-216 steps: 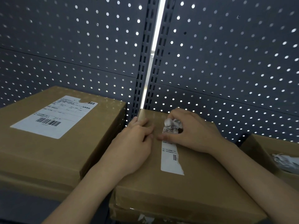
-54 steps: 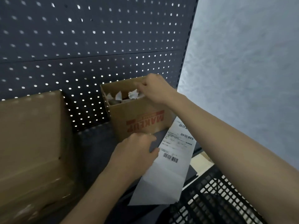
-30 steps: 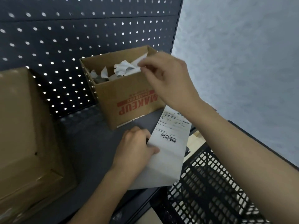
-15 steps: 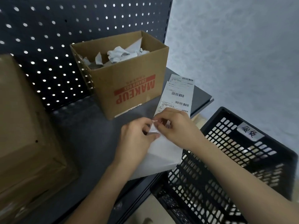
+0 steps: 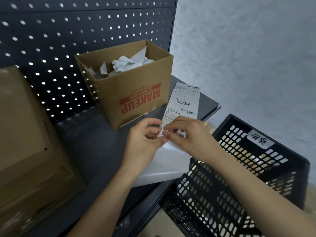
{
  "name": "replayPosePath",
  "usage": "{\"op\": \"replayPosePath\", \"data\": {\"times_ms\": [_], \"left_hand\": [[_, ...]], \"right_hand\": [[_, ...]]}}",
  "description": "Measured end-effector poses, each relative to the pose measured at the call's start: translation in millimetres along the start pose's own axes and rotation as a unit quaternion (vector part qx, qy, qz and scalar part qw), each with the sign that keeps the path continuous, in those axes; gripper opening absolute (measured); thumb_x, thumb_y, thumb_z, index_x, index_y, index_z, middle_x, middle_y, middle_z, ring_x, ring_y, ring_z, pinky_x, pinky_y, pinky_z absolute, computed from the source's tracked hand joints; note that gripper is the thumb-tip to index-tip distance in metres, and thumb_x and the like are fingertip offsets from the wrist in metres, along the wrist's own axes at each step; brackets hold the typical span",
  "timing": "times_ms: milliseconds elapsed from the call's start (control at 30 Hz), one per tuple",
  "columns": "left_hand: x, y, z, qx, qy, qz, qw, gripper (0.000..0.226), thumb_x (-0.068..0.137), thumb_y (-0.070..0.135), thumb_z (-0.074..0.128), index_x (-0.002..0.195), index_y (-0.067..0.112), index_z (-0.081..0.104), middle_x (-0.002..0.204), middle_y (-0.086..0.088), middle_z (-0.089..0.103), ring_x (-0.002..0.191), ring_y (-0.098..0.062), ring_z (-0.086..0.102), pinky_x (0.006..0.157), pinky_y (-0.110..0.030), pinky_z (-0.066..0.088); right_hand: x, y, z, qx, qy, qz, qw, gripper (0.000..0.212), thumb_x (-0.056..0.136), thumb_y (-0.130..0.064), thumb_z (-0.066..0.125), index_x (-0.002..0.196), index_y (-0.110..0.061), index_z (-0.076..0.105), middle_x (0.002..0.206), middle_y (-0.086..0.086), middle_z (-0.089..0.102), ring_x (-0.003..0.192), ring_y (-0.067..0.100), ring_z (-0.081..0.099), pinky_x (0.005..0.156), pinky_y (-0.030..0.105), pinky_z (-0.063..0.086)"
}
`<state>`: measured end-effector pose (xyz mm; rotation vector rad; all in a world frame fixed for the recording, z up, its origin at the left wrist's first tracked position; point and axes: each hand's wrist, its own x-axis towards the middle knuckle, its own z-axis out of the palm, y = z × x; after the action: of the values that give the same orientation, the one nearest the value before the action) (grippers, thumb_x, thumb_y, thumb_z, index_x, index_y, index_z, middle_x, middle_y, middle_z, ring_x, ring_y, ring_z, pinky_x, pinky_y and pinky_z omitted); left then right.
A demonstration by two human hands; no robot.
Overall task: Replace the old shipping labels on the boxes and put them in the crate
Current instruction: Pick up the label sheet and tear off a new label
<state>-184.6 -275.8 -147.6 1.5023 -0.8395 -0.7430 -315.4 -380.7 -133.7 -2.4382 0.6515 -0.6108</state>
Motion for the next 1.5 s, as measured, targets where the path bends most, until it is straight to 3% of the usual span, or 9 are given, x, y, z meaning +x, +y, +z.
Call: {"op": "replayPosePath", "data": {"times_ms": [433, 800, 867, 933, 1133, 1200, 1267, 1333, 1500], "left_hand": [[-0.1, 0.8, 3.4, 0.053, -0.002, 0.014, 0.999, 0.039, 0.075, 0.007, 0.079, 0.097, 0.036, 0.064, 0.09, -0.001, 0.071, 0.079, -0.028, 0.063, 0.072, -0.029, 0.053], [-5.7, 15.0, -0.6, 0.229, -0.06, 0.017, 0.971, 0.047, 0.092, 0.013, 0.058, 0.135, 0.031, 0.056, 0.066, 0.001, 0.05, 0.051, 0.006, 0.047, 0.051, -0.003, 0.034], [-5.5, 16.8, -0.7, 0.257, -0.076, 0.013, 0.963, 0.048, 0.094, 0.011, 0.051, 0.14, 0.027, 0.051, 0.092, -0.004, 0.066, 0.071, 0.006, 0.06, 0.06, -0.01, 0.045], [-5.9, 18.0, 1.1, 0.29, -0.088, -0.003, 0.953, 0.049, 0.095, 0.01, 0.046, 0.142, 0.023, 0.048, 0.129, -0.016, 0.056, 0.116, -0.02, 0.057, 0.085, -0.026, 0.049], [-6.3, 17.4, 5.3, 0.328, -0.086, -0.019, 0.94, 0.047, 0.094, 0.012, 0.046, 0.14, 0.017, 0.051, 0.148, 0.0, 0.043, 0.128, -0.015, 0.049, 0.095, -0.019, 0.04], [-4.5, 17.1, 6.8, 0.343, -0.089, -0.031, 0.934, 0.042, 0.094, 0.016, 0.049, 0.136, 0.015, 0.055, 0.141, -0.001, 0.05, 0.122, -0.016, 0.054, 0.087, -0.018, 0.038], [-3.5, 17.0, 8.0, 0.351, -0.093, -0.032, 0.931, 0.021, 0.092, 0.019, 0.05, 0.103, 0.013, 0.067, 0.11, -0.004, 0.06, 0.094, -0.019, 0.06, 0.076, -0.021, 0.04], [-1.8, 15.8, 9.1, 0.356, -0.083, -0.021, 0.931, 0.023, 0.088, 0.019, 0.05, 0.067, 0.013, 0.043, 0.075, -0.001, 0.044, 0.063, -0.018, 0.038, 0.058, -0.023, 0.034], [1.1, 11.4, 8.5, 0.37, -0.078, -0.005, 0.926, 0.034, 0.084, 0.021, 0.051, 0.062, 0.01, 0.027, 0.065, -0.003, 0.031, 0.059, -0.019, 0.024, 0.05, -0.025, 0.023]], "right_hand": [[4.9, -0.1, -12.0, 0.111, 0.024, 0.12, 0.986, 0.013, 0.091, -0.019, 0.066, 0.083, -0.019, 0.076, 0.073, -0.017, 0.069, 0.067, -0.005, 0.059, 0.063, 0.007, 0.039], [27.3, 7.9, -29.4, 0.144, 0.146, 0.212, 0.956, 0.022, 0.091, -0.018, 0.058, 0.072, -0.01, 0.066, 0.052, -0.014, 0.057, 0.046, 0.003, 0.051, 0.052, 0.019, 0.041], [31.0, 8.2, -32.8, 0.132, 0.166, 0.209, 0.955, 0.022, 0.088, -0.018, 0.056, 0.069, -0.011, 0.065, 0.061, -0.009, 0.061, 0.054, 0.009, 0.054, 0.056, 0.026, 0.044], [34.3, 7.3, -37.1, 0.129, 0.185, 0.207, 0.952, 0.021, 0.087, -0.018, 0.056, 0.069, -0.01, 0.066, 0.068, -0.001, 0.063, 0.06, 0.014, 0.055, 0.059, 0.031, 0.046], [41.5, 6.5, -54.4, 0.137, 0.243, 0.203, 0.938, 0.022, 0.088, -0.016, 0.055, 0.07, -0.008, 0.066, 0.074, 0.005, 0.065, 0.064, 0.01, 0.05, 0.061, 0.026, 0.04], [42.6, 6.0, -60.7, 0.136, 0.258, 0.202, 0.935, 0.022, 0.088, -0.017, 0.054, 0.071, -0.012, 0.067, 0.076, 0.001, 0.067, 0.067, 0.007, 0.052, 0.062, 0.023, 0.039], [43.0, 4.7, -68.6, 0.133, 0.28, 0.202, 0.929, 0.022, 0.089, -0.016, 0.054, 0.071, -0.018, 0.067, 0.076, -0.01, 0.067, 0.07, 0.003, 0.055, 0.062, 0.021, 0.039], [43.0, 3.9, -77.5, 0.129, 0.305, 0.2, 0.922, 0.021, 0.089, -0.017, 0.054, 0.072, -0.021, 0.066, 0.08, -0.014, 0.067, 0.075, 0.002, 0.056, 0.065, 0.021, 0.039], [43.0, 2.9, -95.4, 0.124, 0.352, 0.191, 0.908, 0.02, 0.09, -0.017, 0.052, 0.076, -0.018, 0.066, 0.077, -0.014, 0.064, 0.072, 0.0, 0.054, 0.063, 0.019, 0.038]]}}
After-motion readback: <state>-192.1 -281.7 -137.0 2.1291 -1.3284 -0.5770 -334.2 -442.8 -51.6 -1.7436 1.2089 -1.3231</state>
